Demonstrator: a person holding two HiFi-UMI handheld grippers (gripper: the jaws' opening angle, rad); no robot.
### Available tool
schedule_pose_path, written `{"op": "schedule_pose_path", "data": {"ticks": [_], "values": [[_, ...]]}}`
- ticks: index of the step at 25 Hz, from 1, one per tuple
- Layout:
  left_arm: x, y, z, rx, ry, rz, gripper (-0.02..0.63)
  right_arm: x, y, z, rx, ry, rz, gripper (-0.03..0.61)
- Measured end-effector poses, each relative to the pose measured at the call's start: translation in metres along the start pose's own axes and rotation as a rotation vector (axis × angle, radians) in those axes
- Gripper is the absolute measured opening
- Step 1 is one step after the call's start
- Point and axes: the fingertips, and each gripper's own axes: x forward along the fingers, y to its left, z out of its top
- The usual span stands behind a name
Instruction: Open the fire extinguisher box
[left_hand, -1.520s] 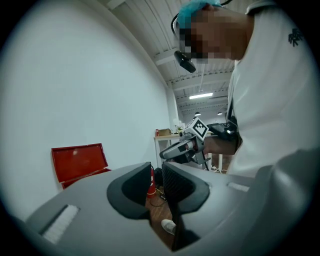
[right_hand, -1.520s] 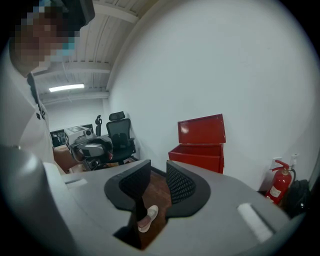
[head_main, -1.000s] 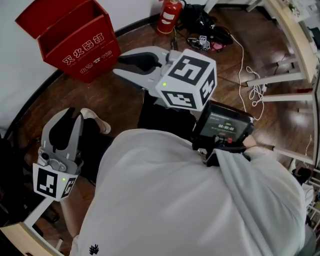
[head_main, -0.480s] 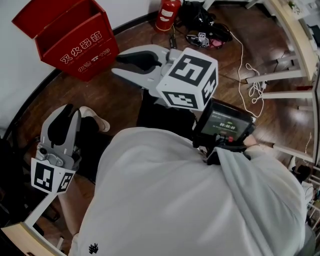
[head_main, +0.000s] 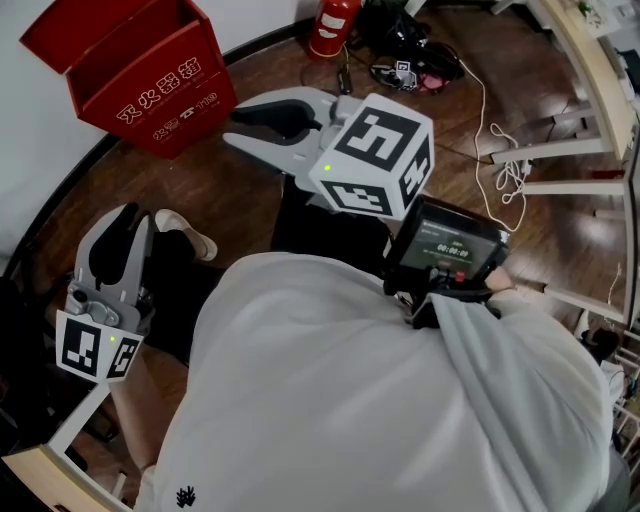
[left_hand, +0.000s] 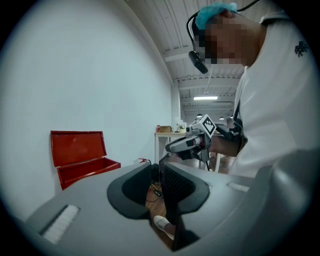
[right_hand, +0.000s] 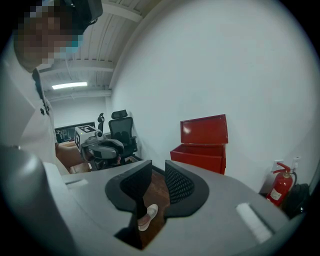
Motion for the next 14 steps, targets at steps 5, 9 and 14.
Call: {"op": "schedule_pose_path", "data": {"ticks": [5,9,14], "values": [[0.002,0.003,-0.001,0.005,0.006,0.001,0.072,0.0,-0.001,-0.004,0.001,0.014,-0.005,0.084],[0.004,0.005,-0.003,0.012,0.015,-0.002,0.072,0.0,-0.003,-0.007,0.009,0.021,-0.01,0.083],[0.008,0.011,-0.004,0.033,0.019,0.005,0.072,0.001,-0.004,-0.009,0.015,0.025,-0.006,0.08]]}}
